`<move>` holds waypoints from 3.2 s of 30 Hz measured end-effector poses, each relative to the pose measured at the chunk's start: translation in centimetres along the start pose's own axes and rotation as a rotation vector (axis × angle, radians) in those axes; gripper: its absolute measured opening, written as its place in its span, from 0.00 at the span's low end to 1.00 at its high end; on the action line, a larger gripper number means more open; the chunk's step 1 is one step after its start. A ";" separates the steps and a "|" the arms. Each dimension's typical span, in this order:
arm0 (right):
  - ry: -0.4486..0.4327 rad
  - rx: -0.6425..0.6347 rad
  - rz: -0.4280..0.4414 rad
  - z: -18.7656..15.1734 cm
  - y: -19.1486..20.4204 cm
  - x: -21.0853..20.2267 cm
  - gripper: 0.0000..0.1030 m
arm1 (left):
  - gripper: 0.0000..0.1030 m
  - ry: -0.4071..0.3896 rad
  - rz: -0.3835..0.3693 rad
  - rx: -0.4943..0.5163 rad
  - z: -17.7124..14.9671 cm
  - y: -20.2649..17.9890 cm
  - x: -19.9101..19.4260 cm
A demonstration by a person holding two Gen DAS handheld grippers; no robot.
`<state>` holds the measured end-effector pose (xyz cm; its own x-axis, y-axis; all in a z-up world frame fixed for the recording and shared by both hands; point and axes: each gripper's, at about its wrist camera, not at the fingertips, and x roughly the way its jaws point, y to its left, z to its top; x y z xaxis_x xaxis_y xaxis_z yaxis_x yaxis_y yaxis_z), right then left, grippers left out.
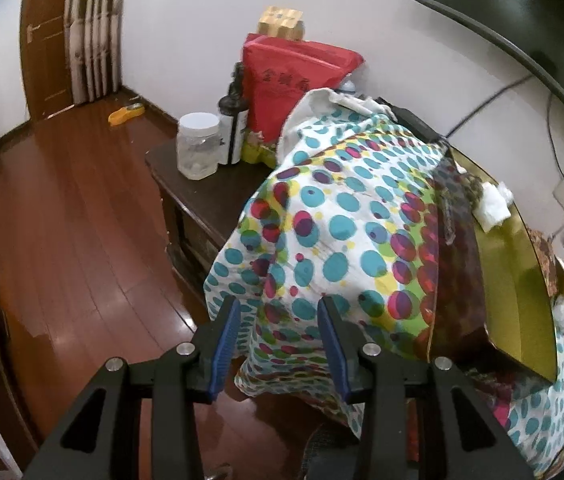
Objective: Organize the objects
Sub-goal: 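Lower the rope ball into the gold tray and open the right tool, then grasp the red box with the right tool while the left tool grasps the clear plastic bag, then carry the clear plastic bag into the gold tray and open the left tool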
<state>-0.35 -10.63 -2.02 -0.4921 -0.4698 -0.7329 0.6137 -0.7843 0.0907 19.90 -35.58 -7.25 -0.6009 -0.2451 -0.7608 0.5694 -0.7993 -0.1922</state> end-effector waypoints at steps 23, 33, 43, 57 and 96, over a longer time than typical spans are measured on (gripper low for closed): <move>0.020 0.300 -0.350 -12.4 -23.0 -5.4 0.78 | 0.40 -0.089 -0.108 0.464 -1.7 -16.2 -5.8; 0.038 0.298 -0.328 -12.0 -24.7 -3.1 0.78 | 0.40 -0.048 -0.190 0.597 -3.4 -23.2 -5.6; 0.037 0.262 -0.305 -11.3 -24.8 -1.7 0.61 | 0.40 -0.042 -0.328 0.706 -4.3 -32.3 -3.6; -0.006 0.429 -0.367 -14.0 -29.9 -4.9 0.61 | 0.40 0.142 -0.482 0.715 -6.6 -43.6 2.4; 0.069 0.317 -0.385 -13.1 -28.1 -3.4 0.63 | 0.36 0.057 -0.394 0.609 -9.6 -43.4 4.5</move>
<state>-7.86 18.31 -10.95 -0.5976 -0.1024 -0.7952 0.1728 -0.9850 -0.0030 -2.08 3.28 -8.28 -0.6577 0.1399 -0.7402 -0.1067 -0.9900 -0.0923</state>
